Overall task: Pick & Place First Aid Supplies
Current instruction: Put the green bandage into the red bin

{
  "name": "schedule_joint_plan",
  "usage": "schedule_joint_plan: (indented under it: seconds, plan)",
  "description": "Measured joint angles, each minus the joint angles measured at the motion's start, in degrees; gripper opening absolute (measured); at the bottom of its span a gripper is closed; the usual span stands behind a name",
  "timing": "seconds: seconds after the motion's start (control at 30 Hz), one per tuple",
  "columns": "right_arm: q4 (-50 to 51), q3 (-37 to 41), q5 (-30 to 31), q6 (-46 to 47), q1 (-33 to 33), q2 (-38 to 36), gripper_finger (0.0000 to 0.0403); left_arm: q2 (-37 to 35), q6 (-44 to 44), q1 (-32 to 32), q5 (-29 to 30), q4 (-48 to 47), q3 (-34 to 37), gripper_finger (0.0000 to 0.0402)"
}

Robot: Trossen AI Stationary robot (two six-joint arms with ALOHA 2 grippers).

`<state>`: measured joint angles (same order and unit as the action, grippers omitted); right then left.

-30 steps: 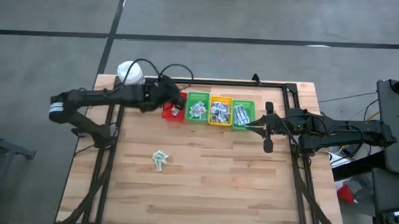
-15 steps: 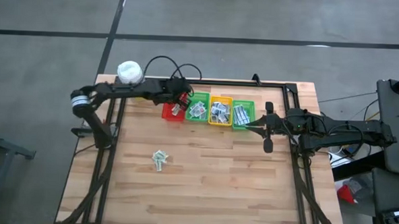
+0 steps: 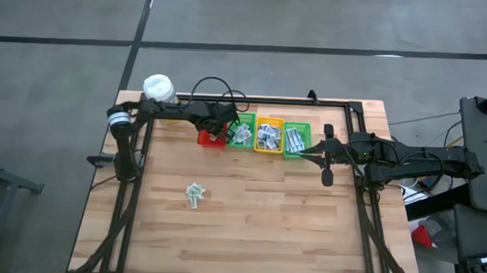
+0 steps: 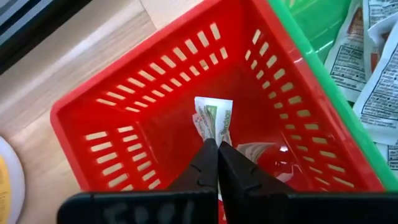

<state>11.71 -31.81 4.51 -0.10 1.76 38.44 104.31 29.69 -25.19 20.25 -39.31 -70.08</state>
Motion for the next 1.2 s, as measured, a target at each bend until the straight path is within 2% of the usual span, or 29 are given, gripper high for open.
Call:
schedule_joint_plan:
  seconds: [0.33, 0.43, 0.8, 1.0, 1.2]
  plan:
    - [0.00, 0.00, 0.00, 0.01, 0.00, 0.00, 0.0052, -0.20, 0.31, -0.14, -1.01, -0.18, 0.00, 0.0001]
    - [0.01, 0.01, 0.00, -0.06, 0.00, 0.00, 0.0052, -0.20, 0.29, -0.13, -1.21, -0.17, 0.00, 0.0012]
    - [0.00, 0.01, 0.00, 0.03, 0.00, 0.01, 0.0052, -0.81, -0.33, -0.13, -1.40, -1.15, -0.45, 0.0135]
    - [0.00, 0.00, 0.00, -0.03, 0.00, 0.02, 0.0052, -5.60, -1.05, 0.66, -6.93, -8.77, -4.29, 0.0160]
    - [0.02, 0.00, 0.00, -0.04, 0.00, 0.00, 0.0052, -13.25, 4.55, 4.05, -16.42, -15.12, -4.91, 0.0161]
